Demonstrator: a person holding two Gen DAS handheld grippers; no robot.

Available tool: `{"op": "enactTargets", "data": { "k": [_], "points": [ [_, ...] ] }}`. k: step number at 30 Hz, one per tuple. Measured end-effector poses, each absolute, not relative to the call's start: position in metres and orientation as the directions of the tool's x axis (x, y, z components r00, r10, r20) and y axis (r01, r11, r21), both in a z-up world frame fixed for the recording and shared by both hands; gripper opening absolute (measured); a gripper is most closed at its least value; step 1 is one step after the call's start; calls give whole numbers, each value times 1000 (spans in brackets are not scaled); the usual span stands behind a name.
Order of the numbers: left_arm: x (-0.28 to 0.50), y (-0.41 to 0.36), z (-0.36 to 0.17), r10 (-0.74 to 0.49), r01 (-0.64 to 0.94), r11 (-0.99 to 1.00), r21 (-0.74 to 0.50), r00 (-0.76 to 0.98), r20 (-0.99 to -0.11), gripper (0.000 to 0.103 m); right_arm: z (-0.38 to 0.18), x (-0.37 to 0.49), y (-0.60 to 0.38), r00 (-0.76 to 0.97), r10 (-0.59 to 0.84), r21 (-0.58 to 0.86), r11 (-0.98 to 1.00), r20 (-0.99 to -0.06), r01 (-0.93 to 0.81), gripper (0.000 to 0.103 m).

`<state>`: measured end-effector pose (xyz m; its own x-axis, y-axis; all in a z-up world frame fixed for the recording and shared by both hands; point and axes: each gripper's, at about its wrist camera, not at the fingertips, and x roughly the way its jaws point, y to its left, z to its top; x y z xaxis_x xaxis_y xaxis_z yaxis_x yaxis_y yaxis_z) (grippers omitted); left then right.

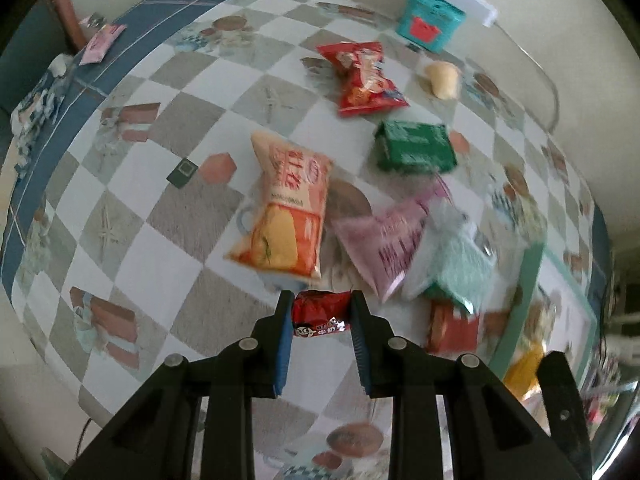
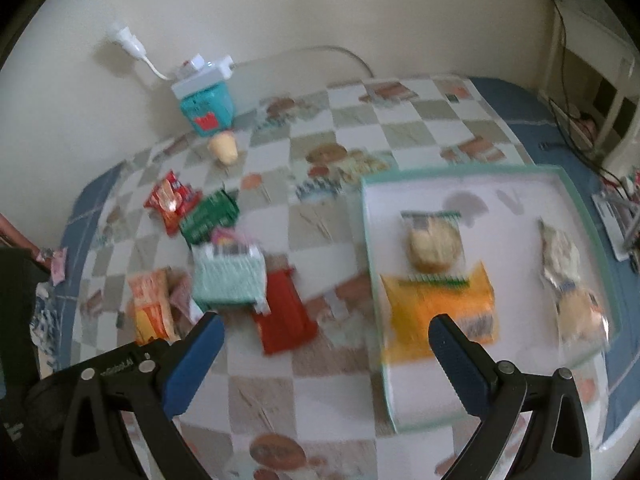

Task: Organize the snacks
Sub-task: 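Grasp the green-white barcode packet with the right tool while the left tool holds the candy, then carry the candy and green-white packet into the tray and open both tools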

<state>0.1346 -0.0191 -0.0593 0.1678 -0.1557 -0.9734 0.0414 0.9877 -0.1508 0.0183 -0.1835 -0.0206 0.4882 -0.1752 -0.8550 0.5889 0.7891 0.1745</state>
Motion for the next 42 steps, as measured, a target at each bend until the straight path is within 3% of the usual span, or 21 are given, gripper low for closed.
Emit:
{"op": "enactTargets", "data": {
  "k": [11, 18, 20, 36, 37, 39, 42],
  "points": [
    [185, 2, -78, -160, -159, 970, -184, 152, -975, 28, -51, 71, -186, 482, -95, 231, 787, -871, 572, 103],
    [206, 11, -64, -192, -165, 960, -225, 195, -962, 28, -65, 95, -171, 473, -57, 232, 815, -879, 531, 95],
    [211, 11, -62, -199, -169, 957, -235, 206, -958, 28, -66, 99, -167, 471, -55, 226, 824, -881, 519, 83],
    [204, 18, -56, -216, -163, 953, -255, 225, -950, 28, -76, 105, -159, 461, 3, 261, 827, -888, 497, 82],
    [204, 17, -56, -216, -161, 953, -255, 225, -950, 28, -78, 104, -160, 459, 8, 266, 824, -889, 500, 80],
    [203, 15, -56, -218, -158, 954, -256, 225, -950, 28, -76, 103, -161, 469, 15, 280, 820, -883, 500, 62],
    [202, 13, -53, -220, -147, 955, -257, 230, -948, 28, -70, 101, -165, 481, 19, 290, 818, -877, 497, 61]
  ]
}}
